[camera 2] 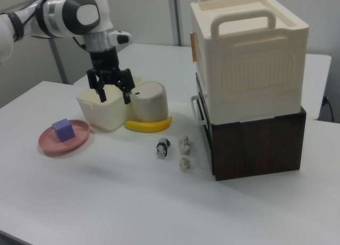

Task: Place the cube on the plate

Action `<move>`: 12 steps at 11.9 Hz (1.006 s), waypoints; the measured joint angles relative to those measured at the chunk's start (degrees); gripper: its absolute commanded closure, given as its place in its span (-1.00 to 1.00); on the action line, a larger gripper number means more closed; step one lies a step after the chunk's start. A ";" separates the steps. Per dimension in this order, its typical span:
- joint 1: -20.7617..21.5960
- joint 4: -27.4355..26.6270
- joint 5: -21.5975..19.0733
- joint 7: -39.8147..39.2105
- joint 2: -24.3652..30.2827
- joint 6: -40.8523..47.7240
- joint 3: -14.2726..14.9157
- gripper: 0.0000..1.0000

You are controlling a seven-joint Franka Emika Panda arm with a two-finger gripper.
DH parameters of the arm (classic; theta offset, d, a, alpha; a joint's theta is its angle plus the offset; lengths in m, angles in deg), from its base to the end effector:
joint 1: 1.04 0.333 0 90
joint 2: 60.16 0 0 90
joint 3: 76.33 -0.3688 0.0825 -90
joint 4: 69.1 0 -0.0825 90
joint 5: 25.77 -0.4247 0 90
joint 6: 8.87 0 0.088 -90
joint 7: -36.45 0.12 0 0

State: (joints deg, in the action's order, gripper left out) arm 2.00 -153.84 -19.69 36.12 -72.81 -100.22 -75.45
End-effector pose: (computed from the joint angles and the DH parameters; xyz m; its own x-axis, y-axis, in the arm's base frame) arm 0.6680 0.0138 0.5741 0.9933 0.0457 -0.1060 0.0572 -0.9925 0.1078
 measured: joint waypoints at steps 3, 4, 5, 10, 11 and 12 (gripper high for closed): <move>0.28 -0.04 -0.03 -1.41 0.16 0.02 3.11 -1.00; 0.33 -0.04 -0.03 -1.42 0.22 0.02 3.70 -1.00; 0.34 -0.04 -0.03 -1.42 0.35 0.02 4.17 -1.00; 0.33 -0.04 -0.03 -1.42 1.01 0.02 4.82 -1.00; 0.33 -0.04 -0.03 -1.42 1.13 0.02 4.96 -1.00; 0.33 -0.04 -0.03 -1.42 1.21 0.02 5.06 -1.00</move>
State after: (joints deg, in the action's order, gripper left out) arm 2.33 -153.88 -19.72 34.69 -71.60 -100.21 -70.39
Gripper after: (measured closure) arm 0.000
